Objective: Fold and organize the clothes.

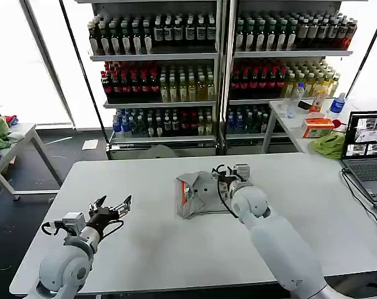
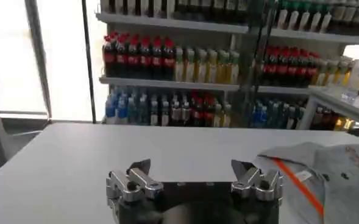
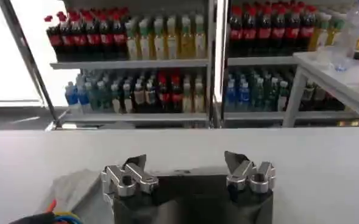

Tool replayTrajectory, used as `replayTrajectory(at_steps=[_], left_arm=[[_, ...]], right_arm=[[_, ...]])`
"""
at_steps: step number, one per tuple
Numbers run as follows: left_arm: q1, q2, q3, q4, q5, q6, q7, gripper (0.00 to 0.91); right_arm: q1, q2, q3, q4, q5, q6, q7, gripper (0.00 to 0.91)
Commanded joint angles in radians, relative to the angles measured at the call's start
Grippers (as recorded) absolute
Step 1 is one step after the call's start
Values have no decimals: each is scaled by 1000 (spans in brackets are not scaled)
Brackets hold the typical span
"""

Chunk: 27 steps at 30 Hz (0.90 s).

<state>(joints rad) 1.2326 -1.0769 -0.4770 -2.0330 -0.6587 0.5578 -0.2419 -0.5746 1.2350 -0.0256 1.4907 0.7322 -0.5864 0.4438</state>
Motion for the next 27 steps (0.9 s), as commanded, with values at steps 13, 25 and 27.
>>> replayTrajectory(at_steps=[13, 25, 27], left_arm=[[2, 0, -10, 5, -5, -2, 3, 907], [35, -4, -37, -22, -6, -1, 2, 907], [41, -5, -38, -24, -5, -1, 2, 907]], right_arm=[[47, 92, -67, -205, -57, 0, 9, 907], [41, 102, -72, -230, -62, 2, 15, 907], [34, 102, -52, -200, -63, 3, 12, 907]])
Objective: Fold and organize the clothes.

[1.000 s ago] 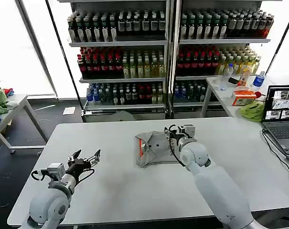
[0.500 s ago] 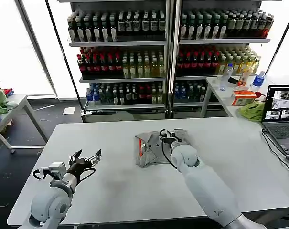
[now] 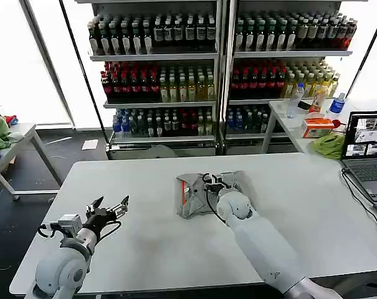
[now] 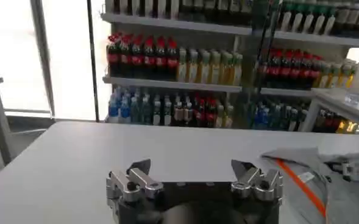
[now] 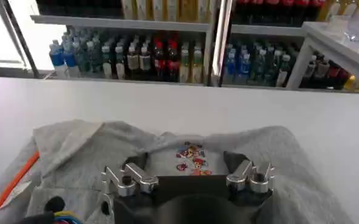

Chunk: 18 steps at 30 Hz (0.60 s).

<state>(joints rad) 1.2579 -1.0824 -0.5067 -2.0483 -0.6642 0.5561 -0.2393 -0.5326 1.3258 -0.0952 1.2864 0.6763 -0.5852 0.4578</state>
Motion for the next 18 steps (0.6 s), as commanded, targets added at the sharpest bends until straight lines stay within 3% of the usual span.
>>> replayTrajectory(at_steps=[1, 7, 14, 18], left_arm=[[18, 0, -9, -11, 0, 1, 0, 907], [13, -12, -8, -18, 1, -6, -5, 907], [-12, -40, -14, -61, 34, -45, -18, 907], [-16, -55, -28, -76, 79, -96, -3, 907]], right_arm=[[-13, 9, 43, 32, -7, 2, -1, 907], [-27, -28, 139, 190, -31, 3, -4, 907], [-121, -109, 256, 415, -178, 6, -28, 907], [-185, -145, 323, 512, -200, 6, -25, 907]])
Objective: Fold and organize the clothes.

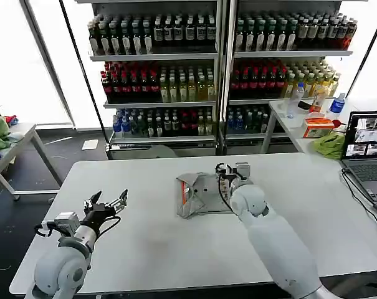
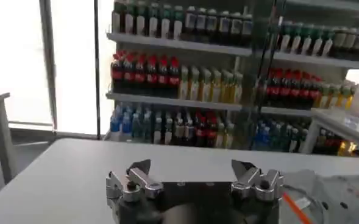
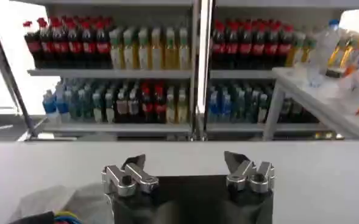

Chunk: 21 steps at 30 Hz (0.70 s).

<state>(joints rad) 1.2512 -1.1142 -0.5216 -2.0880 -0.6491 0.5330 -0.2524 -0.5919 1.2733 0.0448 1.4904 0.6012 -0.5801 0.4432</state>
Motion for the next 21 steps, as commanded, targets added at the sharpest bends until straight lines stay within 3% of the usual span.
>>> replayTrajectory(at_steps=[1, 10, 21], left_arm=[[-9, -26, -14, -38, 71, -91, 12, 907], [16, -39, -17, -45, 124, -136, 42, 907], [15, -16, -38, -39, 125, -132, 17, 907]], right_arm=[[-148, -104, 205, 340, -127, 1, -12, 907], [-321, -122, 354, 476, -191, 0, -64, 907], [-405, -126, 415, 528, -191, 0, -81, 907]])
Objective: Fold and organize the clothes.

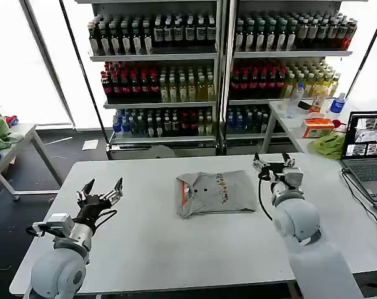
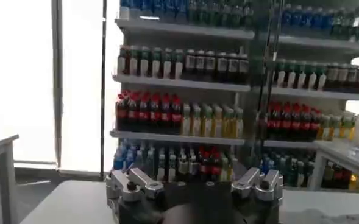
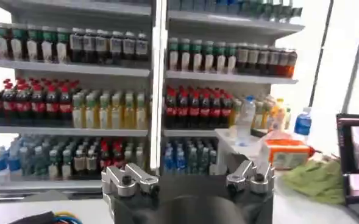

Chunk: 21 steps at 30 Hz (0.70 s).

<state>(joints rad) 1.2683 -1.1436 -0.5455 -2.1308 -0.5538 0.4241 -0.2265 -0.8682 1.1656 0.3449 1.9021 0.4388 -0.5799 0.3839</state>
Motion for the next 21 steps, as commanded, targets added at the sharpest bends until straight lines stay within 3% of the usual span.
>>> replayTrajectory(at_steps=[1, 21], left_arm=[[-1, 20, -17, 5, 27, -23, -9, 907], [-37, 25, -12, 56, 79, -12, 61, 907]], right_arm=[[-136, -16, 115, 116, -30, 0, -21, 907], [-157, -19, 135, 83, -32, 1, -22, 907]])
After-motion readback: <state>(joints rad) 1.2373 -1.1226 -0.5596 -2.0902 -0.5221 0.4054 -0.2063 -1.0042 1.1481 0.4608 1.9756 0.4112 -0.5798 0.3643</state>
